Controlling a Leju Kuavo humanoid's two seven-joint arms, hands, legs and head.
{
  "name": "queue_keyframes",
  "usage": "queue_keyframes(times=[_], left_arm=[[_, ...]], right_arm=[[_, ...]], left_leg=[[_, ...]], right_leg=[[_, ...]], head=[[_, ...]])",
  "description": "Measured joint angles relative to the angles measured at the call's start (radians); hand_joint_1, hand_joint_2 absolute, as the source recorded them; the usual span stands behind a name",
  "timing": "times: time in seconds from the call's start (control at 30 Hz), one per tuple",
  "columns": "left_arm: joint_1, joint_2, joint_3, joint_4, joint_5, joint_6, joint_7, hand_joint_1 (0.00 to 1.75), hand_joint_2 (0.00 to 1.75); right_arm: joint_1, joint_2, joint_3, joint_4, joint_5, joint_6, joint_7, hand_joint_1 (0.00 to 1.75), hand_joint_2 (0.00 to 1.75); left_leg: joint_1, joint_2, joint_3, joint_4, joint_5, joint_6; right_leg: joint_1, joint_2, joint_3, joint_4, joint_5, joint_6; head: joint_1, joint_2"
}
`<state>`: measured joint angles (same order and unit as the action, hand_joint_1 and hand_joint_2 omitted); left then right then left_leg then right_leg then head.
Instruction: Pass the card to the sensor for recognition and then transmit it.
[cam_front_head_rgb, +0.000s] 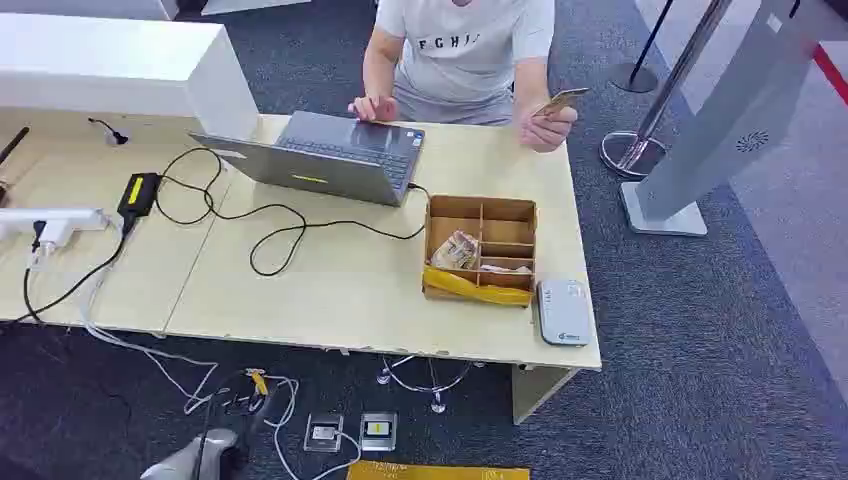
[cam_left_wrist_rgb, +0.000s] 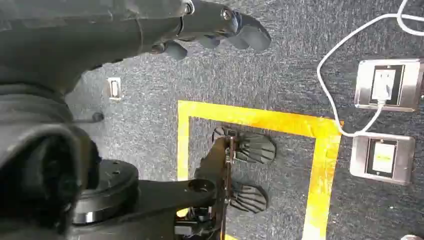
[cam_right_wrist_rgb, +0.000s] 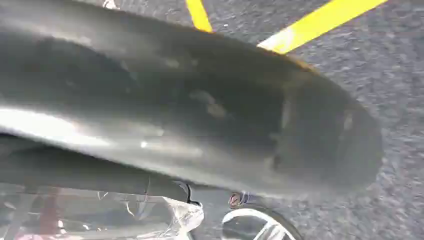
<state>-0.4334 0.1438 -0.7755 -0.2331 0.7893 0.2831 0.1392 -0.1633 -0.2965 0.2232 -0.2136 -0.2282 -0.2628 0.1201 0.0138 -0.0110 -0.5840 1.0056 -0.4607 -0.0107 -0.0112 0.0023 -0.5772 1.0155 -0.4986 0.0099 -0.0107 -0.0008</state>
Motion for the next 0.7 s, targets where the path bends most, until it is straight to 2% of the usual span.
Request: queue_keyframes(times=[0.13,0.23,0.37,0.5,0.7], left_arm=[[0.002,0.002,0.006,0.0,-0.006,0.002,0.0,0.0,0.0],[0.002,0.003,0.016,0.0,-0.011,0.002,0.0,0.0,0.0],[0.003,0.003,0.022,0.0,-0.024,0.002,0.0,0.0,0.0],[-0.007,0.002,0.022,0.0,-0.036,0.001,0.005,0.0,0.0],[-0.011,-0.002,0.023,0.0,-0.049,-0.015,0.016,0.0,0.0]], right_arm=[[-0.047,-0.078,-0.01,0.0,-0.027,0.001,-0.047,0.0,1.75],[-0.104,-0.159,-0.017,0.0,-0.028,0.018,-0.039,0.0,1.75],[-0.154,-0.218,-0.031,0.0,-0.041,-0.021,-0.1,0.0,1.75],[-0.244,-0.326,-0.04,0.0,-0.027,-0.018,-0.091,0.0,1.75],[-0.303,-0.385,-0.047,-0.003,0.004,-0.068,-0.152,0.0,1.75]], left_leg=[[-0.001,0.0,0.0,0.0,0.0,0.0],[-0.002,0.0,0.0,0.0,0.001,0.001],[-0.003,-0.001,0.0,0.001,0.001,0.002],[-0.004,0.0,0.0,0.0,0.002,0.002],[-0.006,-0.001,-0.001,0.0,0.002,0.003]], right_leg=[[-0.001,0.0,0.0,0.0,0.001,0.001],[-0.002,0.0,0.0,0.0,0.001,0.001],[-0.003,-0.001,0.0,0.0,0.001,0.002],[-0.004,0.0,-0.001,0.001,0.002,0.002],[-0.006,-0.001,-0.002,0.002,0.002,0.002]], head=[[0.001,0.0],[0.001,0.0],[0.0,0.0],[0.001,0.0],[-0.001,0.0]])
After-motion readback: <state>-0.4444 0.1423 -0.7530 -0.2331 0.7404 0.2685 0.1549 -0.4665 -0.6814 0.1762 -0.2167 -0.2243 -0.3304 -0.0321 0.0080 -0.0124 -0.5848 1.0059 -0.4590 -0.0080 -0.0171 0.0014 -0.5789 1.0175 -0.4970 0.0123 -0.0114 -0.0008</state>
